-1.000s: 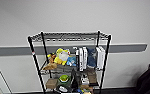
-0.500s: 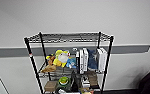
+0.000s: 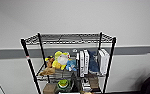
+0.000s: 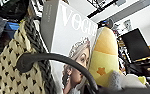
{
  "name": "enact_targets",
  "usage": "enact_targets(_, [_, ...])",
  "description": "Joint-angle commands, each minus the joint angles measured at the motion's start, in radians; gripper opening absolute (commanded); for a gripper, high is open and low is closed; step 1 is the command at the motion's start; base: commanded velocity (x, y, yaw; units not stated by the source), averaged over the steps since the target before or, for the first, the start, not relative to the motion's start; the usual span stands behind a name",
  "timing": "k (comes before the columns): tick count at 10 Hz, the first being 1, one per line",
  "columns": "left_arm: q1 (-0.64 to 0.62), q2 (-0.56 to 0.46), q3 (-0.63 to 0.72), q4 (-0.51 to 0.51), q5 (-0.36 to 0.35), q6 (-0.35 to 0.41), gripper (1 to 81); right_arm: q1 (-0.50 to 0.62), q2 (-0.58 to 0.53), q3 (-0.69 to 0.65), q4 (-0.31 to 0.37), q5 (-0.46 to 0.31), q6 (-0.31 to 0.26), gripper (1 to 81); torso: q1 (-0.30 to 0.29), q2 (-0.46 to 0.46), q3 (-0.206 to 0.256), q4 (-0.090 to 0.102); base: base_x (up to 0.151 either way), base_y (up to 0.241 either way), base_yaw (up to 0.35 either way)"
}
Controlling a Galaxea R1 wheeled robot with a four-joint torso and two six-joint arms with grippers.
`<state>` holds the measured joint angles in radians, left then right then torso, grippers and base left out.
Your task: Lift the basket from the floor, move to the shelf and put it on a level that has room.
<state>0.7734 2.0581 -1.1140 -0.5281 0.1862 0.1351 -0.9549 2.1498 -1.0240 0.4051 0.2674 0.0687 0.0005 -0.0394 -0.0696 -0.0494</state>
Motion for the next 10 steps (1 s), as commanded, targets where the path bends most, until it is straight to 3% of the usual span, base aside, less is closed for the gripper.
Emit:
enact_targets(1, [-0.124, -0.001, 0.086, -0.023, 0.049, 0.018, 1.0, 0.123, -0.002, 0.092, -0.057, -0.043, 0.006, 1.0, 0.0, 0.0, 0.0, 0.0, 0.1, 0.0, 0.0])
enact_targets(10, [-0.124, 0.004, 0.088, -0.023, 0.047, 0.017, 1.0, 0.135, -0.003, 0.104, -0.057, -0.043, 0.005, 1.0, 0.0, 0.0, 0.0, 0.0, 0.089, 0.0, 0.0])
